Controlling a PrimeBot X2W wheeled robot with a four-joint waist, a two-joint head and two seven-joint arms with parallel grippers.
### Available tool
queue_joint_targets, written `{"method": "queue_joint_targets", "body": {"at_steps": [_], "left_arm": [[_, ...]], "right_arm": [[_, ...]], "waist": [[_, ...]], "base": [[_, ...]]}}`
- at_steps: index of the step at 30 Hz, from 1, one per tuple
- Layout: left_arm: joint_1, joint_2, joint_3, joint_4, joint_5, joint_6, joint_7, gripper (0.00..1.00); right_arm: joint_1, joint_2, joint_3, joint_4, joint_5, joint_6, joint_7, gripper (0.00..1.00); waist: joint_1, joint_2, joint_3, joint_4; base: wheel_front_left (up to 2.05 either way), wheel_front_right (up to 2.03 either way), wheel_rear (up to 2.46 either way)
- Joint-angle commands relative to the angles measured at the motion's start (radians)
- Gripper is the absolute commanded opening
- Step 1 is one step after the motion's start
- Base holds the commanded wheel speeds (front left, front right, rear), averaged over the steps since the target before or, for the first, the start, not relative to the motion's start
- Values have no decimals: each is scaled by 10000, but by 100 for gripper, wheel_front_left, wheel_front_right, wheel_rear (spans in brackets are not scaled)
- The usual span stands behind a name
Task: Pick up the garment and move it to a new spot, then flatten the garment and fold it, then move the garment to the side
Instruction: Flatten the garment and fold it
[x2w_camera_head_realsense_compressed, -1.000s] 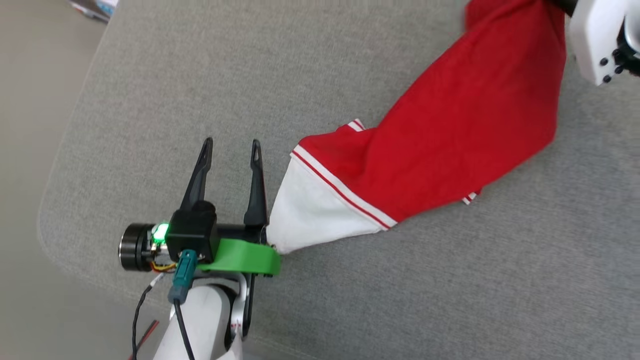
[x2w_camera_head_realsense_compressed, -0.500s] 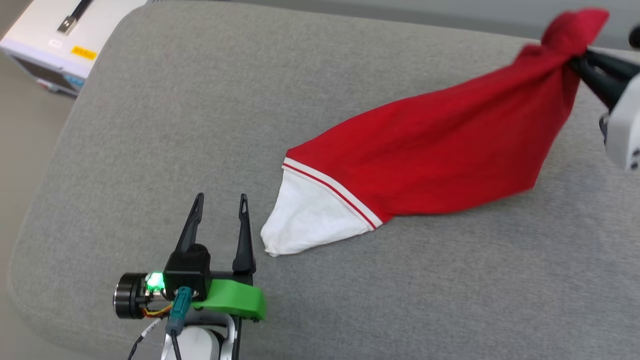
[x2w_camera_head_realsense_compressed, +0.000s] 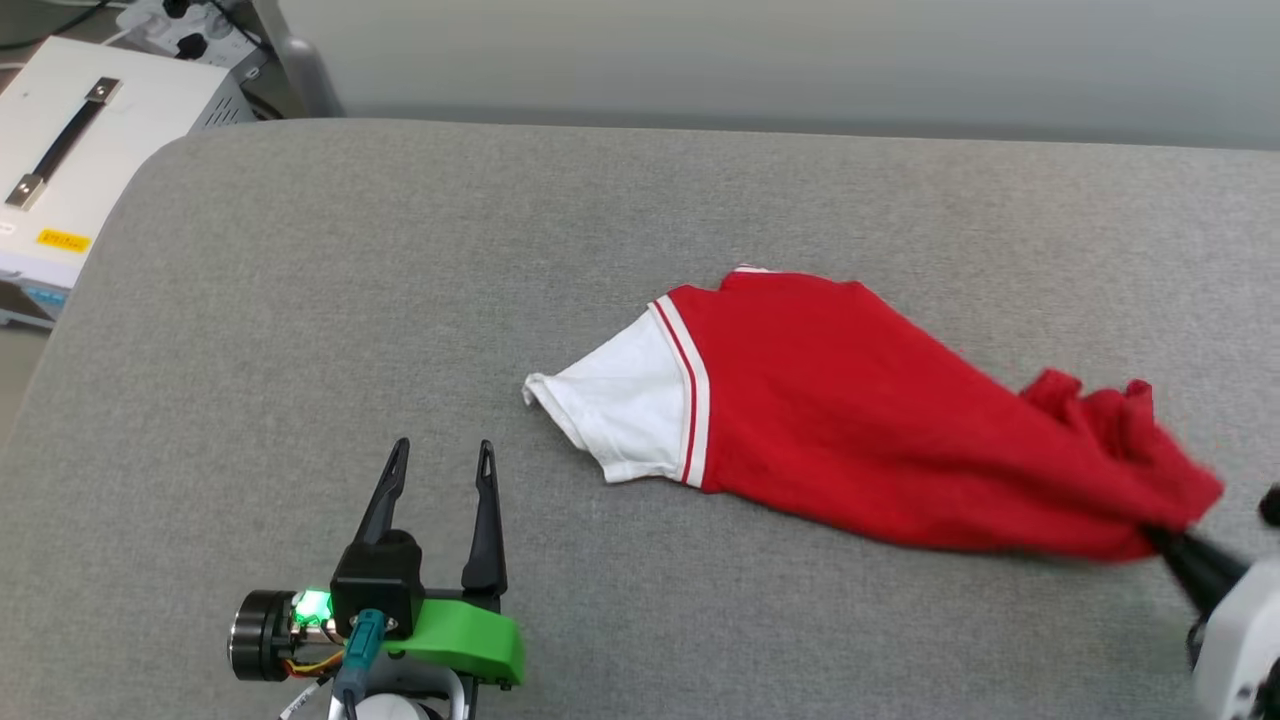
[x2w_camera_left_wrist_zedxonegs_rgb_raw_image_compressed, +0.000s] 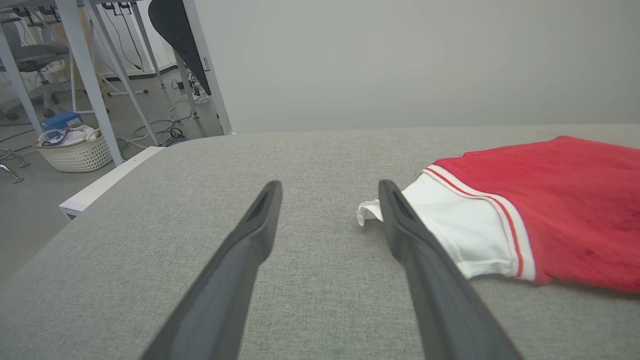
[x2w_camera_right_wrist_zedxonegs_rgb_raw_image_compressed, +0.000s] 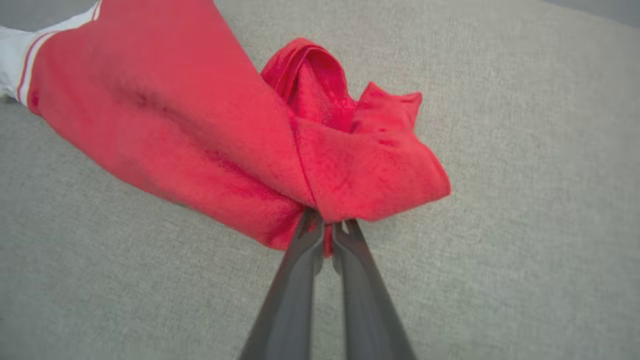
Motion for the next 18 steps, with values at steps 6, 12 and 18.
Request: {"method": "queue_joint_targets", "body": {"at_steps": [6,12,18], "left_arm": [[119,10,-16,117,88,-115,-57,100],[126,5,11,184,97,-147,-57,100],[255,3,51,240,124,-161,-57,100]], "right_arm": [[2259,1718,-1095,-487,-645,-6,689,0],[3227,2704,-1475,-703,-1240,-6,1004,0],[2945,3169,-2552,-1524,-1650,-6,433,100]], "waist": [[1,-1,-106,-103],[1,-1,-131,-92],[1,-1,-279,-168]], "base": [[0,0,0],[0,0,0],[0,0,0]]}}
